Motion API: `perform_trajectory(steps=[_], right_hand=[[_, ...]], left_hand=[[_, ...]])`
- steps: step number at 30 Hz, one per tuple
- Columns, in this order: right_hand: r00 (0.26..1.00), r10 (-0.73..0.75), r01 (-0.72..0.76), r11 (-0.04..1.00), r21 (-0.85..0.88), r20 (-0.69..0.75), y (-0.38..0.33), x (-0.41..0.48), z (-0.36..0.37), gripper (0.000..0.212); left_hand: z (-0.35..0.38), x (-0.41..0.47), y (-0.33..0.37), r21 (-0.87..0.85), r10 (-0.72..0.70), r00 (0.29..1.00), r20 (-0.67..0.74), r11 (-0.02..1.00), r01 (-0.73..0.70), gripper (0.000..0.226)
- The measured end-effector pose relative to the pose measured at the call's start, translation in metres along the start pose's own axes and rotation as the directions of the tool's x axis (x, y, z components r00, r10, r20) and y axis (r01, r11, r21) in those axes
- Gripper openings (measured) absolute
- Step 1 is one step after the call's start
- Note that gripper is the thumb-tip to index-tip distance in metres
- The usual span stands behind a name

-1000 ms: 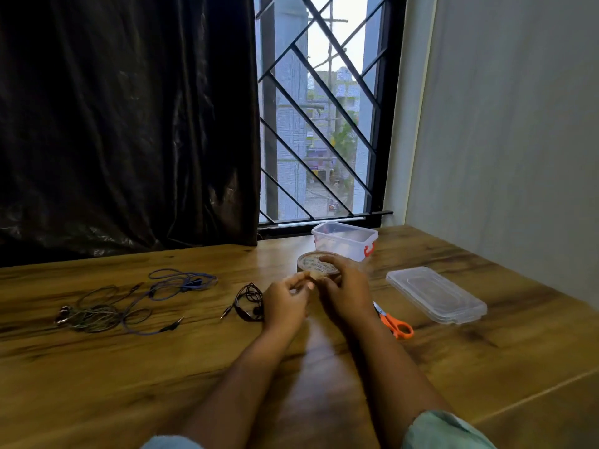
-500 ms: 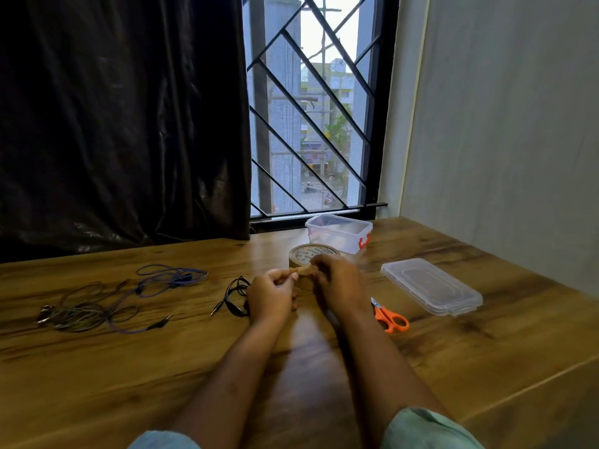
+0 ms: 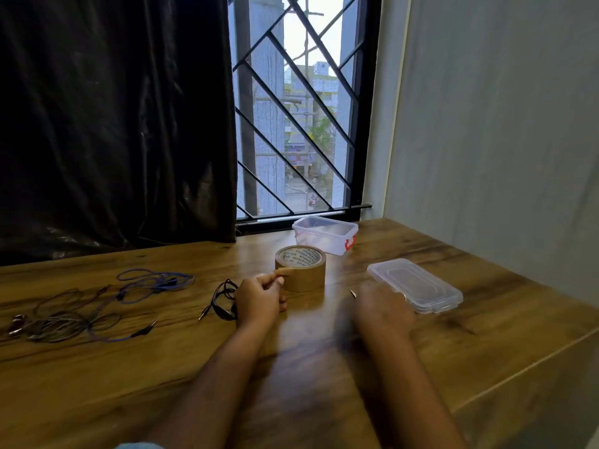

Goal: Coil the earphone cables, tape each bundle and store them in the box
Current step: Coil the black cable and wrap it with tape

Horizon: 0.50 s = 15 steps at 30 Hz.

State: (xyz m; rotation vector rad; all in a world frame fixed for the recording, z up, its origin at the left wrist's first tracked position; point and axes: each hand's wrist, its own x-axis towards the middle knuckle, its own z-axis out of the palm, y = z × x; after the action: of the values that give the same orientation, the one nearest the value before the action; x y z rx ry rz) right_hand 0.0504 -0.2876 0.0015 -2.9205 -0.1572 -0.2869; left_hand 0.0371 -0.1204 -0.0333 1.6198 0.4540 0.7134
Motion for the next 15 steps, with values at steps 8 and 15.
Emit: perform_trajectory(steps=[8, 15], right_hand=[[0.974, -0.199, 0.195, 0.98, 0.042, 0.108, -0.002, -0.006, 0.001, 0.023], [0.975, -0.201, 0.208, 0.975, -0.074, 0.093, -0.007, -0.02, -0.012, 0.022]], left_hand=[[-0.002, -0.001, 0.002, -0.045, -0.052, 0.998, 0.041, 0.998, 0.054, 0.035], [-0.005, -0.001, 0.002, -0.083, -0.045, 0.998, 0.043, 0.995, 0.049, 0.025]])
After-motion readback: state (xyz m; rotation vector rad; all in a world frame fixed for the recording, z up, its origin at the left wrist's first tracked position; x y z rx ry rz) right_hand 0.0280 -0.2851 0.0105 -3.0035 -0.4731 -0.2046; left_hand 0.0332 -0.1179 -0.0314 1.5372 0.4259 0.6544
